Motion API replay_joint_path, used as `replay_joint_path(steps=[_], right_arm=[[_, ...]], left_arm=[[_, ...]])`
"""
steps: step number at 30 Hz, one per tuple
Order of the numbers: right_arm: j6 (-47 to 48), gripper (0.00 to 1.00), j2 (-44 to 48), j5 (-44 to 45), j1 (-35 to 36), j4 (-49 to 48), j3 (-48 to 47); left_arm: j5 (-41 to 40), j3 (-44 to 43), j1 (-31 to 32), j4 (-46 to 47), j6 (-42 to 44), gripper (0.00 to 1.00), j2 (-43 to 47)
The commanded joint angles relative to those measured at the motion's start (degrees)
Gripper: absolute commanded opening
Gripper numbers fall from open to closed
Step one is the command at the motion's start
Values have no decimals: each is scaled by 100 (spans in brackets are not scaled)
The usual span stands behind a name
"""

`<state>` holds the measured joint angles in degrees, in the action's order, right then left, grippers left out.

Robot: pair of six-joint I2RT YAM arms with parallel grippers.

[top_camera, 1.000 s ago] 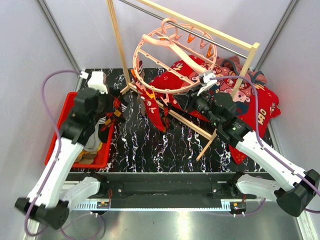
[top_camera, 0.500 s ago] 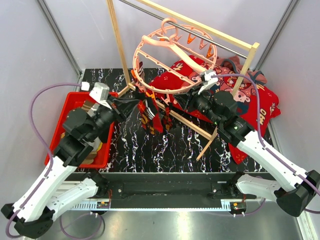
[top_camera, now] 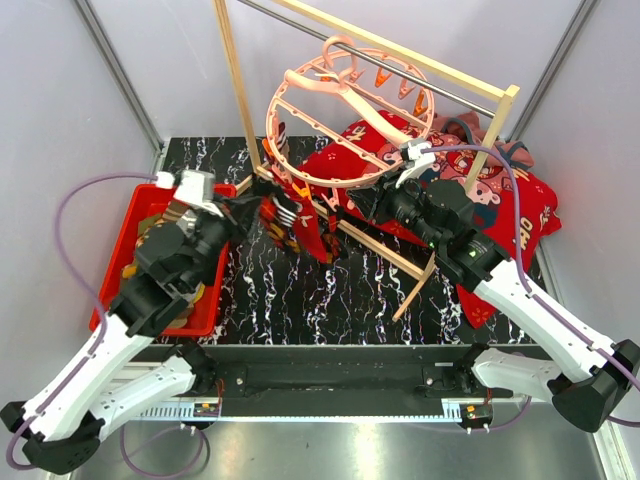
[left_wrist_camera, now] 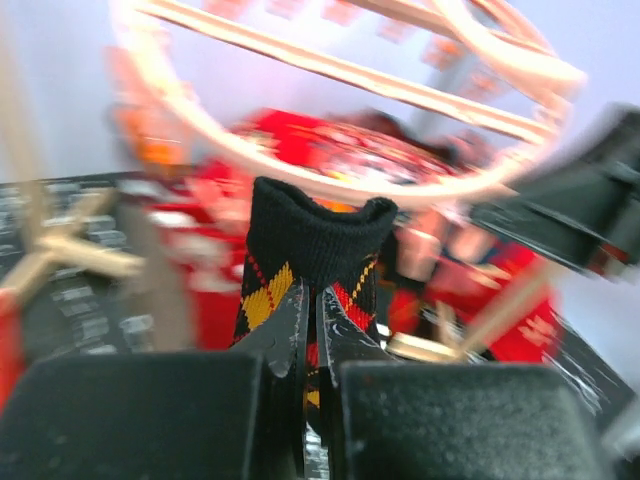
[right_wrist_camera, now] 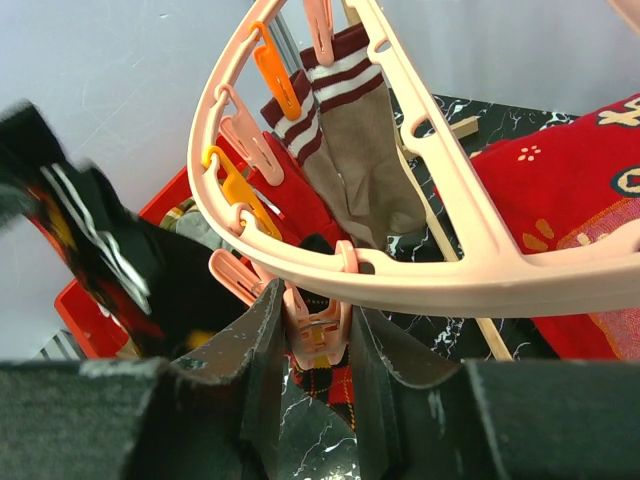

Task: Clip the socks to the hanger
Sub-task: Place the sock in the bin.

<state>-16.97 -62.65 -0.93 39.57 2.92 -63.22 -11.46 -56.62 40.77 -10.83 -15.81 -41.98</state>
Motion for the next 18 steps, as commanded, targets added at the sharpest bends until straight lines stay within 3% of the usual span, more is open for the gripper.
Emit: replay_joint_path(steps=[1, 5, 11, 15, 16, 18], right_arm=[[10, 0, 104, 31, -29, -54, -296], [71, 0, 174, 49, -28, -54, -287], [185, 0, 324, 58, -28, -54, -208], [256, 0, 359, 58, -28, -54, -164], [291, 0, 376, 58, -28, -46, -147], [370, 0, 429, 67, -28, -63, -103]], left_arm=[[-1796, -788, -8, -761, 518, 0, 322], [-2587, -1324, -26, -1963, 597, 0, 190], [-3388, -1528, -315, -2915, 895, 0, -266], [-2548, -1107, -1683, -2846, 1001, 0, -697], [-2049, -984, -2365, -2741, 993, 0, -802], [-1746, -623, -2880, -2600, 940, 0, -1127]])
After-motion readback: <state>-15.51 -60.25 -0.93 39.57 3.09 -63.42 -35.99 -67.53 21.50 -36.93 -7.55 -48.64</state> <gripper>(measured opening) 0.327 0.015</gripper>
